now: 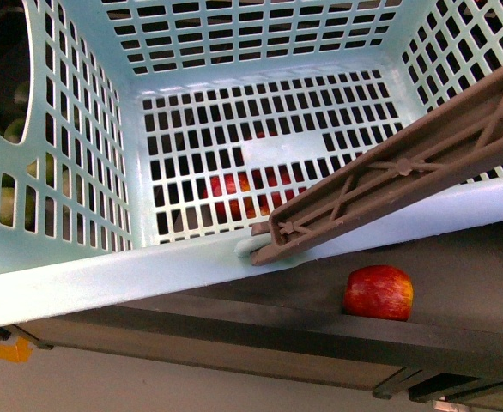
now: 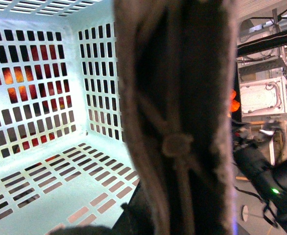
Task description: Pick lemon and mango into basket
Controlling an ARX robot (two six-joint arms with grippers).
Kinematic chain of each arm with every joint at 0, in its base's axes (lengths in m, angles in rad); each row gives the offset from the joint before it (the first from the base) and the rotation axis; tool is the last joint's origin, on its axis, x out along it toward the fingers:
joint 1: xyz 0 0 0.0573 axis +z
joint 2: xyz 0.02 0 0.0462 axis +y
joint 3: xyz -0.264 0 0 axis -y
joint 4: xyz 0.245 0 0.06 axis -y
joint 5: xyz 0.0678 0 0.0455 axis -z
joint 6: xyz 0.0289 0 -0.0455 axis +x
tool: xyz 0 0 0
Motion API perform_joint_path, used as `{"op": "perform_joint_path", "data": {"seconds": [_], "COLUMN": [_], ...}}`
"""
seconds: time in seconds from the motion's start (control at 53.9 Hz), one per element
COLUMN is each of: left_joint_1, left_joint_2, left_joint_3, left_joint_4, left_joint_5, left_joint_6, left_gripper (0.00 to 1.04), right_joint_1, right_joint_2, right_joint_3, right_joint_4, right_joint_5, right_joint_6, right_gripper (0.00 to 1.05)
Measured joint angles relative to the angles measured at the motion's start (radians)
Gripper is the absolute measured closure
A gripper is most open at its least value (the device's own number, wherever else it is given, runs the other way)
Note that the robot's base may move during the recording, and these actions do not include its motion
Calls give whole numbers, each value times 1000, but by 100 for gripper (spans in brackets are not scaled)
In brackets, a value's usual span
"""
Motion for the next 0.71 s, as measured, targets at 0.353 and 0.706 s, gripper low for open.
{"op": "perform_joint_path", "data": {"seconds": [0.353,0.706], "left_joint_1": [0,0], "left_joint_2": [0,0], "left_joint_3": [0,0], "left_joint_4": [0,0], "left_joint_5": [-3,-4], "left_joint_6": [0,0], "left_gripper": [100,100], "right_joint_1": [482,897], "right_joint_2": [-434,-292], "right_joint_3": [-28,-82], "right_joint_4": [-52,32], "right_joint_5": [172,312], "right_joint_6": [25,64], "right_gripper": [42,42]}}
